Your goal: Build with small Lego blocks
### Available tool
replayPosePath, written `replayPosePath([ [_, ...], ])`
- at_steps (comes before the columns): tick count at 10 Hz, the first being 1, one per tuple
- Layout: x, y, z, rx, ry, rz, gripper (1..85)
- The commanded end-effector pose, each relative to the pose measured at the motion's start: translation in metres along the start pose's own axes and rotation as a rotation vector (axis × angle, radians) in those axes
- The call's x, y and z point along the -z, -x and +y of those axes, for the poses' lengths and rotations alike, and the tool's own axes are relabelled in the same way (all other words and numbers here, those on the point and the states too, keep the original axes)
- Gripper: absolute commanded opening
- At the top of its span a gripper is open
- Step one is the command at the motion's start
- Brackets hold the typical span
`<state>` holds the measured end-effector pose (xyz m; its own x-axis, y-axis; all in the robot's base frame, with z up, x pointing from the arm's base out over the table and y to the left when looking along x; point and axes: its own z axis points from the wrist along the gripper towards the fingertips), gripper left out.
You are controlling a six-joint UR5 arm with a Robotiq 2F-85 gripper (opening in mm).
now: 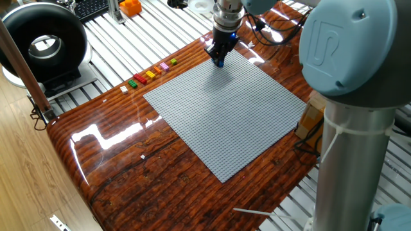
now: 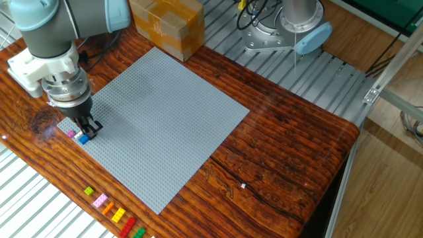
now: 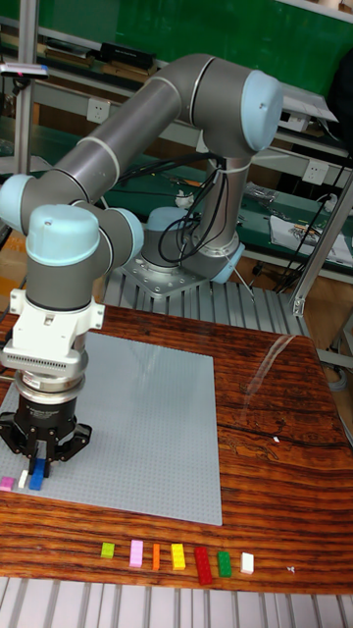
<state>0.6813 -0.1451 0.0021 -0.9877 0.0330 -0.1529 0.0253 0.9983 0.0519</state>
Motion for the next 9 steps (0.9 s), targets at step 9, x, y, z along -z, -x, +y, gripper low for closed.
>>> replayPosePath([
  [9, 0.0026, 0.0022, -0.0027, 0.001, 0.005, -0.006, 1.0],
])
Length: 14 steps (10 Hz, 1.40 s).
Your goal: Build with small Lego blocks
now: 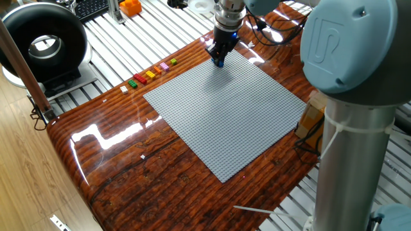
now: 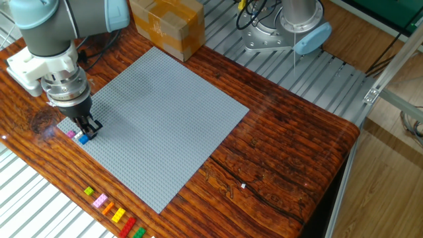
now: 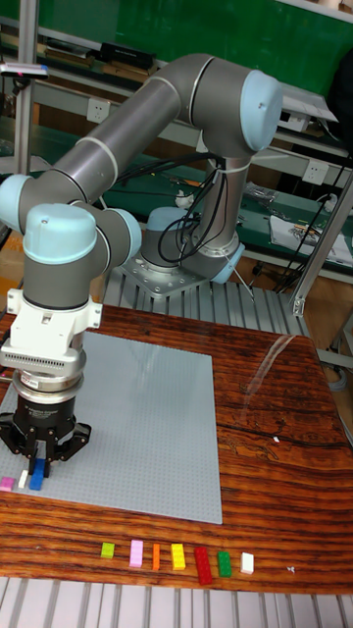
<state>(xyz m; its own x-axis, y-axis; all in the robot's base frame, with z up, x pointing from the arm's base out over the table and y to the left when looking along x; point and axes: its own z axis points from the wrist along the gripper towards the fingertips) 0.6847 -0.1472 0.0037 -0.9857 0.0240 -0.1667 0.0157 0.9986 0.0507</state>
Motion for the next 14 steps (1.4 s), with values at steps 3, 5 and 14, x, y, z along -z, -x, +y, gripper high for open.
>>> replayPosePath([
  [3, 0.003, -0.018, -0.004, 0.000, -0.007, 0.074, 5.3],
  [5, 0.007, -0.020, -0.007, 0.015, -0.019, 0.083, 12.3],
  [14, 0.006, -0.018, -0.006, 0.121, -0.004, 0.081, 40.7],
])
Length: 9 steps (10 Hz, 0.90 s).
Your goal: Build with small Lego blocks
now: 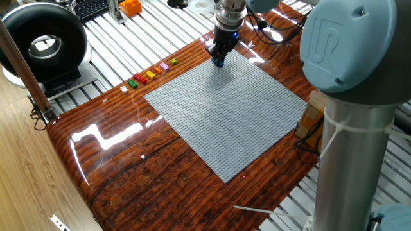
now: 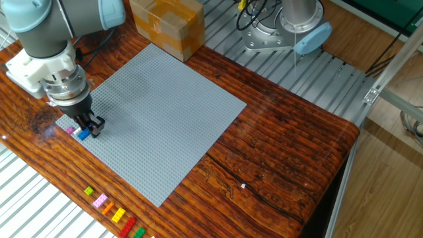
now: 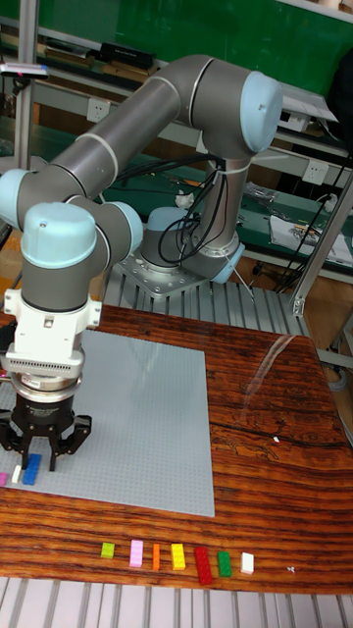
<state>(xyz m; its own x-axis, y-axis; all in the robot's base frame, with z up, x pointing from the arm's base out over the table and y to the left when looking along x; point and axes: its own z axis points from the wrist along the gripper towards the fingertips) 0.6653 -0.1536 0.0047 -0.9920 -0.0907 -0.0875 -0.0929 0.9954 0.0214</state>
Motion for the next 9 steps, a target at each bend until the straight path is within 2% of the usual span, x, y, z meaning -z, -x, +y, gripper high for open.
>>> replayPosePath([
  [1, 0.0011, 0.0006, 0.0008, 0.007, 0.011, -0.004, 40.7],
  [2, 0.0011, 0.0009, 0.0008, 0.005, 0.011, -0.005, 40.7],
  [4, 0.0009, 0.0032, -0.0054, 0.001, -0.013, -0.014, 40.0],
  [5, 0.0007, 0.0039, -0.0022, -0.004, -0.001, -0.016, 39.7],
  [8, 0.0006, 0.0024, -0.0029, 0.002, -0.003, -0.010, 39.7],
  [9, 0.0006, 0.0026, -0.0076, 0.008, -0.022, -0.010, 40.0],
])
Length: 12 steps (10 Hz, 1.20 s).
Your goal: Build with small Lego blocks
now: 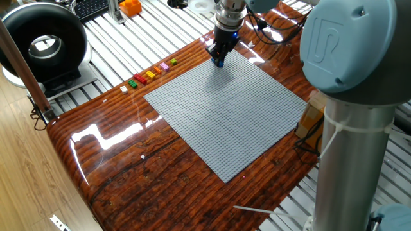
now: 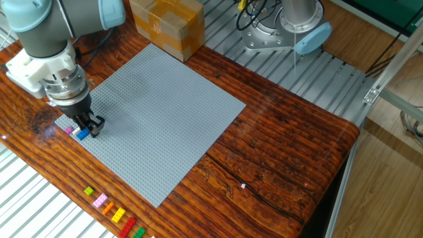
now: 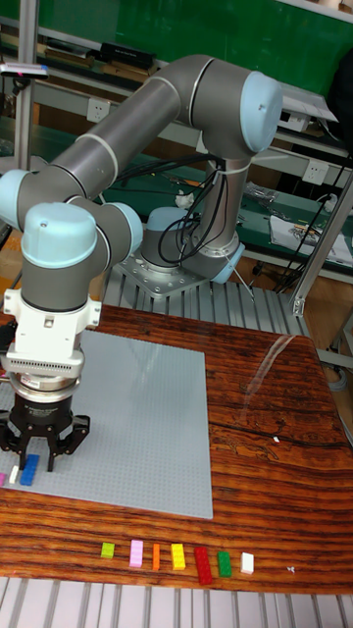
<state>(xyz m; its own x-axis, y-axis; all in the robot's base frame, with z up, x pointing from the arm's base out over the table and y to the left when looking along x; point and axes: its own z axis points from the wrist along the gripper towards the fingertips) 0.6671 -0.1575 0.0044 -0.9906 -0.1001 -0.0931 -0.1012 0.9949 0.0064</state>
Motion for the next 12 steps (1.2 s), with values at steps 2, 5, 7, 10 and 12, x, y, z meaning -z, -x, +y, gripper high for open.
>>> replayPosePath([
  [2, 0.001, 0.002, 0.006, -0.034, 0.027, -0.007, 40.0],
  [5, 0.000, 0.001, 0.018, -0.110, 0.074, 0.001, 38.0],
  [7, 0.000, -0.002, 0.024, -0.145, 0.096, 0.015, 37.7],
  [10, 0.003, -0.007, 0.034, -0.191, 0.137, 0.046, 38.0],
  [12, 0.002, -0.009, 0.013, -0.173, 0.058, 0.050, 38.0],
])
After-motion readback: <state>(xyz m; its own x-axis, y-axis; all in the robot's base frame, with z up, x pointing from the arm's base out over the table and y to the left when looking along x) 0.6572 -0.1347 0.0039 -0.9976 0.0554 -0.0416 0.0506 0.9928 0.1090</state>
